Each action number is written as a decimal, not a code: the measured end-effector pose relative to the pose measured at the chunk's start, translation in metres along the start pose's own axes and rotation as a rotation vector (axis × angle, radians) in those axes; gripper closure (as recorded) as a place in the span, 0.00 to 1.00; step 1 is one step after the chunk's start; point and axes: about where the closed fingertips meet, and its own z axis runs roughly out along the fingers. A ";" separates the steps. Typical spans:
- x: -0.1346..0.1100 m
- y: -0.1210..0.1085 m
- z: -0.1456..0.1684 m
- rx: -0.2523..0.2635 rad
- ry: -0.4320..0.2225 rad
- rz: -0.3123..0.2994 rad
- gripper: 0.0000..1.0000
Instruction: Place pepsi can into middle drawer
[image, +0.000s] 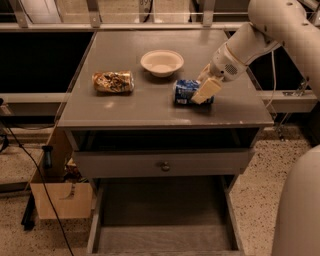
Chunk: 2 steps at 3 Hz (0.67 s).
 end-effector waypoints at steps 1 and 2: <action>0.000 0.000 0.000 0.000 0.000 0.000 1.00; 0.003 -0.003 0.001 -0.010 0.013 0.011 1.00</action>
Offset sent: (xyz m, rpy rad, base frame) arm 0.0042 -0.0098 -0.0008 -0.0281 0.0390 -0.0128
